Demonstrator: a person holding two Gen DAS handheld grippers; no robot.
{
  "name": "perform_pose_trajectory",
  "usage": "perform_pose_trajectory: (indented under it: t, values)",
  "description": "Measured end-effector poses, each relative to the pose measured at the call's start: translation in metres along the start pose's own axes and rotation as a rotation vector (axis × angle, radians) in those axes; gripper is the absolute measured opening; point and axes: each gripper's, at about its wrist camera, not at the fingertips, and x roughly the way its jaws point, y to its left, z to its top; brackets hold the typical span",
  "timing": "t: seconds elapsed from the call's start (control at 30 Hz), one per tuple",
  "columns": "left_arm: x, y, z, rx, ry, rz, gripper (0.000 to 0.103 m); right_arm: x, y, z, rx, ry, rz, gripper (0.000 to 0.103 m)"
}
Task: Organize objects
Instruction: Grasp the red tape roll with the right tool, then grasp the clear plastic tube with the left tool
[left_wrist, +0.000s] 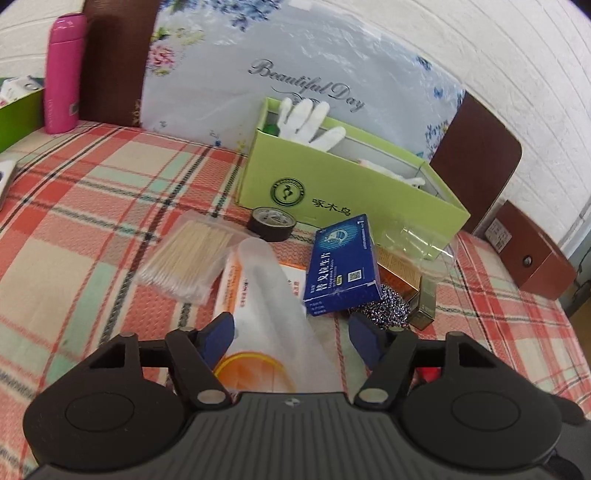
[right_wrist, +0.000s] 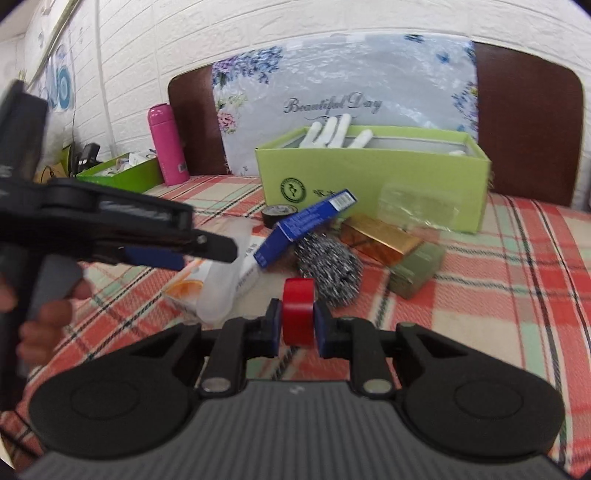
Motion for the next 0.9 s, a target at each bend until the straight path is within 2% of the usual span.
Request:
perform_pose_trajectory:
  t: [0.03,0.07,0.1,0.27,0.3,0.37,0.5,0.53,0.57,0.63,0.67,0.73,0.77,0.87,0.9]
  values:
    - [0.006,-0.003,0.001,0.014,0.014,0.005,0.057,-0.005,-0.007,-0.002,0.046,0.007,0.017,0.018]
    - [0.010,-0.005,0.001,0.028,0.020,0.014,0.042,-0.010,-0.014,-0.003,0.097,0.012,0.035,0.018]
    - [0.011,-0.007,0.000,0.051,0.011,0.033,0.033,-0.014,-0.021,-0.004,0.147,0.017,0.053,0.018]
    - [-0.001,-0.001,-0.004,0.060,0.047,0.001,0.027,-0.024,-0.042,-0.010,0.266,0.052,0.048,0.018]
    - [-0.007,0.000,-0.007,0.063,0.047,-0.004,0.016,-0.025,-0.046,-0.011,0.287,0.056,0.050,0.018]
    - [-0.022,0.006,-0.013,0.058,0.069,-0.029,0.003,-0.028,-0.052,-0.013,0.328,0.055,0.027,0.020]
    - [-0.045,0.020,-0.030,0.072,0.094,0.002,0.003,-0.030,-0.057,-0.015,0.291,0.037,-0.081,0.021]
    - [-0.047,0.023,-0.033,0.068,0.104,0.014,0.003,-0.030,-0.056,-0.016,0.273,0.028,-0.098,0.026]
    - [-0.049,0.026,-0.036,0.052,0.108,0.017,0.004,-0.031,-0.054,-0.016,0.256,0.017,-0.106,0.037]
    - [-0.050,0.027,-0.037,0.010,0.112,-0.001,0.006,-0.032,-0.047,-0.016,0.211,-0.003,-0.119,0.050]
    - [-0.049,0.024,-0.035,-0.003,0.111,-0.022,0.009,-0.031,-0.043,-0.016,0.188,-0.006,-0.123,0.050]
    - [-0.046,0.013,-0.033,0.005,0.103,-0.052,0.019,-0.031,-0.036,-0.015,0.146,-0.011,-0.115,0.050]
    - [-0.043,0.002,-0.032,0.029,0.098,-0.055,0.029,-0.031,-0.033,-0.015,0.132,-0.011,-0.111,0.050]
    - [-0.030,-0.022,-0.032,0.116,0.087,-0.022,0.053,-0.032,-0.031,-0.016,0.115,-0.013,-0.110,0.054]
    - [-0.025,-0.028,-0.032,0.131,0.086,0.003,0.056,-0.033,-0.031,-0.016,0.112,-0.013,-0.108,0.054]
